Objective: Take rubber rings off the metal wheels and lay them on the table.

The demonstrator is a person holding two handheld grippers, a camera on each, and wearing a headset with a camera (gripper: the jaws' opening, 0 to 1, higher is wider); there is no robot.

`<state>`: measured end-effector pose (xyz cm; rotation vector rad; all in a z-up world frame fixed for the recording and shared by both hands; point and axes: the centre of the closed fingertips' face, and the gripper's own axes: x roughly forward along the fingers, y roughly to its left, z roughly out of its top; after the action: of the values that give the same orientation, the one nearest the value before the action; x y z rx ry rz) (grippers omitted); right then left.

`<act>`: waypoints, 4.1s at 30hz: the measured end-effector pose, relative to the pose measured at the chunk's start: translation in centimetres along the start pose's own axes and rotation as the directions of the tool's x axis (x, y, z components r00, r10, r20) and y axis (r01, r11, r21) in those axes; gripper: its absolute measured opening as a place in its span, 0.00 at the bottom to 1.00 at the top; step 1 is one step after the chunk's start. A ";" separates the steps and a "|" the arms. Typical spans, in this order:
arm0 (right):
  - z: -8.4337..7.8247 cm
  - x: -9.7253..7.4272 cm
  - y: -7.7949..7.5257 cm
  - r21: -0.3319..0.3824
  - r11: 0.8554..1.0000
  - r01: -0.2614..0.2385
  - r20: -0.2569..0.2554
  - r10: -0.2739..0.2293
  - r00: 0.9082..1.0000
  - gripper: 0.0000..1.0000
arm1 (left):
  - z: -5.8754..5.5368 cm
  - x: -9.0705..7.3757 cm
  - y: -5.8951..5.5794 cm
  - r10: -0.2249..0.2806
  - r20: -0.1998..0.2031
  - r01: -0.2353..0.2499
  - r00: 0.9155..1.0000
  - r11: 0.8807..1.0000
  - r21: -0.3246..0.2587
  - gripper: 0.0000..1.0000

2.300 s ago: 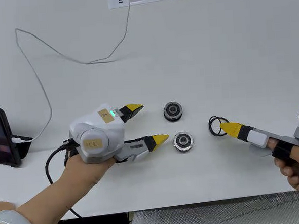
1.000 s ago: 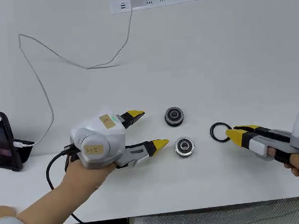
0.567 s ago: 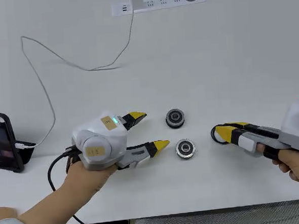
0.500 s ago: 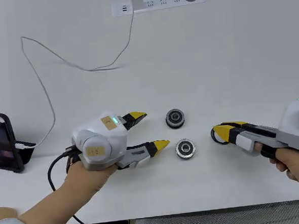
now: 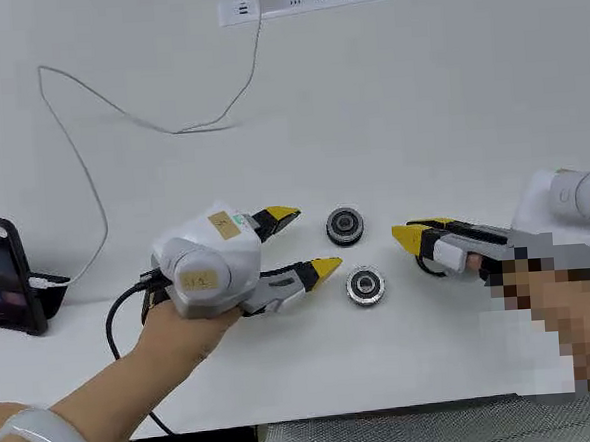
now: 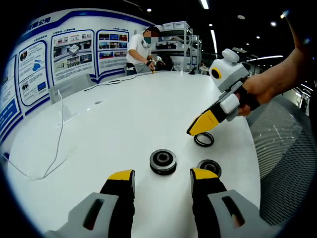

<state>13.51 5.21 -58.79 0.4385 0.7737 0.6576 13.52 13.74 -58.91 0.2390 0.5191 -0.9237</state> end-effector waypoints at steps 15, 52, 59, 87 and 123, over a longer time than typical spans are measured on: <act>0.3 2.0 0.9 0.033 0.999 -0.029 -0.004 0.029 1.000 0.16 | 1.3 1.6 -0.3 -0.028 0.016 0.028 0.999 0.999 0.024 0.40; 0.4 2.8 1.0 0.062 0.997 -0.046 -0.006 0.046 0.999 0.16 | 0.9 3.8 -0.3 -0.040 -0.045 0.042 0.998 0.998 0.051 0.16; 0.1 3.0 0.9 0.064 0.997 -0.045 -0.014 0.046 0.999 0.16 | 0.8 3.7 -0.3 -0.042 -0.048 0.044 0.998 0.997 0.056 0.14; -0.8 4.4 0.9 0.218 0.972 -0.083 -0.003 0.086 0.996 0.17 | 0.7 3.7 -0.4 -0.043 -0.037 0.045 0.998 0.997 0.055 0.14; -0.8 4.0 1.8 0.297 0.944 -0.144 0.006 0.149 0.989 0.17 | 0.7 3.8 -0.4 -0.041 -0.035 0.043 0.999 0.998 0.051 0.14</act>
<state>14.37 9.35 -60.25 0.7727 0.8656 0.6863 15.30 10.58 -60.28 0.2917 0.5335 -0.9764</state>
